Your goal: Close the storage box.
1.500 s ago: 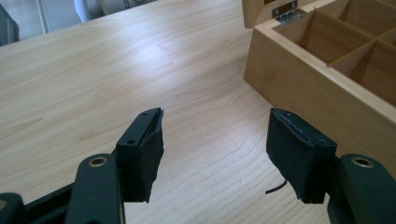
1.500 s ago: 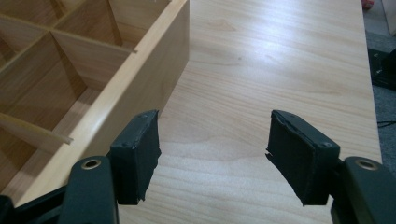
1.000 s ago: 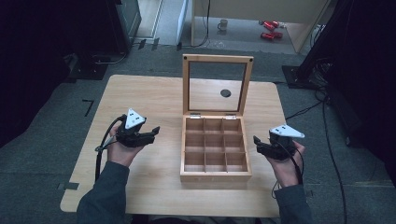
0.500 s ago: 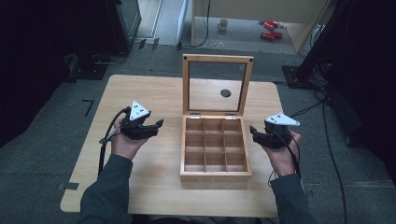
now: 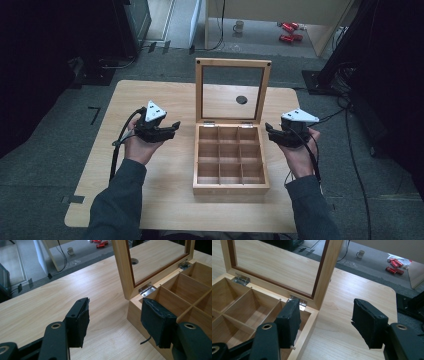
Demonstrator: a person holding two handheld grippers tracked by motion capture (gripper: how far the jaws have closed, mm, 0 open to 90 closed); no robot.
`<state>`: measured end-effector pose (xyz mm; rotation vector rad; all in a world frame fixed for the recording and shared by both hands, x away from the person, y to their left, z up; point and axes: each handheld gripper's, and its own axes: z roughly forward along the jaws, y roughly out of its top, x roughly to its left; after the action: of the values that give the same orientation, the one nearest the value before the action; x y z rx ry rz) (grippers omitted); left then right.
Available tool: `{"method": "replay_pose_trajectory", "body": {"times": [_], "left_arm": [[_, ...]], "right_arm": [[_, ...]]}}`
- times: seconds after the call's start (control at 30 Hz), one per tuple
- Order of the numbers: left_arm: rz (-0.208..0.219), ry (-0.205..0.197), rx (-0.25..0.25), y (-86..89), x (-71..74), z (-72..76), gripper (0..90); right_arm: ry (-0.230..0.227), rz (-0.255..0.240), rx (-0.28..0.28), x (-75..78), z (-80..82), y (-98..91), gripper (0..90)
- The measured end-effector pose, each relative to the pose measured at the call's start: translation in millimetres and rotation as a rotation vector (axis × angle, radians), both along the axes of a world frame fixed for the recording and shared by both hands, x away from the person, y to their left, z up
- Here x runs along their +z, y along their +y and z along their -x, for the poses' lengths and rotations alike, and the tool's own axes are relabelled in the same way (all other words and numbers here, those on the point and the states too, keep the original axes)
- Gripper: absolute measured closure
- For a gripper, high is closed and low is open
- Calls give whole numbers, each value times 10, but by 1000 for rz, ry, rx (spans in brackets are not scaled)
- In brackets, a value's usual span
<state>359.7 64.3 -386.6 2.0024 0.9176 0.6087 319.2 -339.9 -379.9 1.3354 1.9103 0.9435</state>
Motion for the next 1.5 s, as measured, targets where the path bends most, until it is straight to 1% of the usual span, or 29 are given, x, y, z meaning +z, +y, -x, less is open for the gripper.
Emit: {"method": "replay_pose_trajectory", "body": {"times": [0.1, 0.17, 0.27, 0.33, 0.53, 0.67, 0.73, 0.87, 0.9, 0.93, 1.07, 1.1, 1.2, 1.3, 1.4, 1.5], "left_arm": [[0, -6, -4, -24, 31, -26, 398], [-6, -6, -1, -40, 44, -51, 399], [-5, -8, 1, -59, 62, -90, 399], [-10, -5, 3, -73, 74, -117, 399], [2, -8, 7, -109, 112, -181, 403], [-2, -12, 4, -152, 143, -224, 403], [2, -14, 7, -177, 165, -252, 404], [2, -13, 5, -218, 205, -310, 404], [2, -13, 5, -218, 205, -310, 403], [12, -15, 11, -240, 226, -350, 403], [21, -10, 18, -276, 254, -425, 402], [21, -14, 20, -286, 262, -438, 402], [22, -19, 22, -306, 284, -472, 402], [23, -18, 25, -323, 287, -505, 401], [22, -18, 28, -353, 281, -548, 401], [35, -21, 19, -380, 284, -587, 401]], "right_arm": [[5, -41, 13, 29, -28, -5, 394], [2, -31, 8, 47, -46, 0, 395], [-3, -31, 4, 66, -78, -7, 399], [-4, -36, 0, 78, -107, -15, 403], [-16, -56, 7, 127, -184, -7, 423], [-21, -56, 2, 136, -238, 4, 427], [-20, -64, 2, 148, -261, 11, 428], [-28, -58, 2, 182, -315, 24, 432], [-28, -58, 2, 182, -315, 24, 432], [-27, -54, 1, 201, -361, 28, 438], [-22, -43, -3, 207, -434, 40, 446], [-24, -41, -5, 206, -447, 40, 451], [-14, -54, -9, 196, -495, 33, 456], [-8, -88, -4, 192, -520, 26, 462], [-4, -70, -6, 194, -555, 46, 461], [-2, -72, -9, 223, -597, 58, 447]]}}
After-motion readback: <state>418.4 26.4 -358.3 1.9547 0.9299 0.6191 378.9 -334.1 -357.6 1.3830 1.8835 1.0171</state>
